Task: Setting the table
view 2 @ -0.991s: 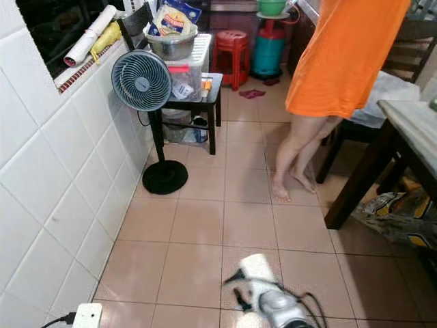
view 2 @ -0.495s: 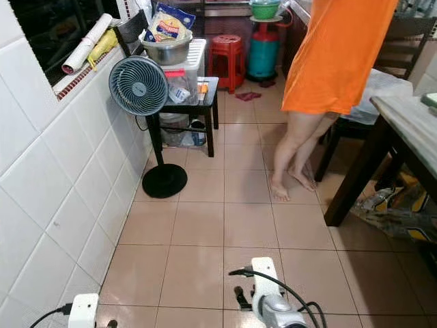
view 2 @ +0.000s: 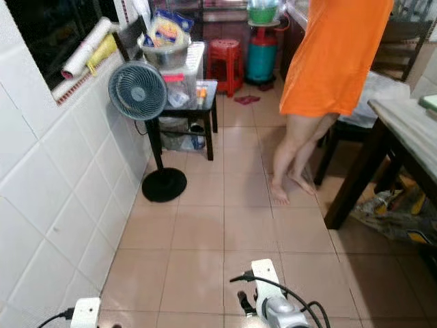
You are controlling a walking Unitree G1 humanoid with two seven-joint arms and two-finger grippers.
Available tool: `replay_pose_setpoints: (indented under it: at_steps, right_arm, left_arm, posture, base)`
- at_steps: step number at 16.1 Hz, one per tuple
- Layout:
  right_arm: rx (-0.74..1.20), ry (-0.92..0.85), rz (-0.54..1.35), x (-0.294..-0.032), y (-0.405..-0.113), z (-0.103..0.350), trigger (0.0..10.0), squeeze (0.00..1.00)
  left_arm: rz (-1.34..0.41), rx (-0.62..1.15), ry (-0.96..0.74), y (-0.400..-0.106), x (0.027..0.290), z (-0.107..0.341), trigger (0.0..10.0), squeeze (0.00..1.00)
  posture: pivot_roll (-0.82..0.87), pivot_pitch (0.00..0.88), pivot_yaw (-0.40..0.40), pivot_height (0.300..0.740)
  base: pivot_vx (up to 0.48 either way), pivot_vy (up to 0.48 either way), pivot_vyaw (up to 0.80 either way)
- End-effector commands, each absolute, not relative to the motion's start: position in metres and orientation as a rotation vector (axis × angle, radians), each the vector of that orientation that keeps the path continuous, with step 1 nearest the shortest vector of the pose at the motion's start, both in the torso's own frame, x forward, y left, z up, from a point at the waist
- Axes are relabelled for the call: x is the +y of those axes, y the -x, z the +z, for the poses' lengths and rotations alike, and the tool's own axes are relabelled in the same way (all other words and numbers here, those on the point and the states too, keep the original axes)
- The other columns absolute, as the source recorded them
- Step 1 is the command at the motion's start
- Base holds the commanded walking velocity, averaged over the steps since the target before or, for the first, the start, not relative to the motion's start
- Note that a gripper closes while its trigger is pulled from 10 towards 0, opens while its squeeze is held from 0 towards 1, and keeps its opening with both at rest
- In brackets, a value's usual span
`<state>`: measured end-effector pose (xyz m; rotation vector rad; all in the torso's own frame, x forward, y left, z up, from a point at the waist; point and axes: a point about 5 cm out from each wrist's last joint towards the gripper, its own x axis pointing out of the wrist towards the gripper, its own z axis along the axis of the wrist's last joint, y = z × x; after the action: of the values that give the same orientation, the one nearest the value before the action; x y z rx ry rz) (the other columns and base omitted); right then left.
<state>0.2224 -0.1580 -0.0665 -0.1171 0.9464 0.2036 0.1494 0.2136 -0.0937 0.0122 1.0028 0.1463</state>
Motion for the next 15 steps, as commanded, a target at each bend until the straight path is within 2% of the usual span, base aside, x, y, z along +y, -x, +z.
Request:
replay_pose_setpoints:
  at_steps: [1, 10, 13, 15]
  right_arm:
    - [0.935, 0.141, 0.23, -0.156, -0.225, -0.065, 10.0, 0.0]
    - [0.937, 0.172, 0.264, -0.154, -0.222, -0.066, 10.0, 0.0]
    - [0.939, 0.179, 0.267, -0.154, -0.221, -0.067, 10.0, 0.0]
    - [0.942, 0.181, 0.267, -0.154, -0.22, -0.068, 10.0, 0.0]
  left_arm:
    - [0.156, 1.021, -0.011, -0.145, 0.218, -0.095, 10.0, 0.0]
    - [0.156, 1.056, -0.021, -0.135, 0.219, -0.098, 10.0, 0.0]
    - [0.155, 1.061, -0.024, -0.134, 0.218, -0.099, 10.0, 0.0]
    - [0.16, 1.07, -0.02, -0.132, 0.218, -0.1, 10.0, 0.0]
  posture:
    - [-0.1, 0.0, 0.021, 0.74]
    - [-0.1, 0.0, 0.017, 0.74]
    - [-0.1, 0.0, 0.018, 0.74]
    - [-0.1, 0.0, 0.018, 0.74]
  base:
    - [0.352, 0.0, 0.0]
    - [0.343, 0.0, 0.0]
    - [0.33, 0.0, 0.57]
    - [0.139, 0.291, 0.49]
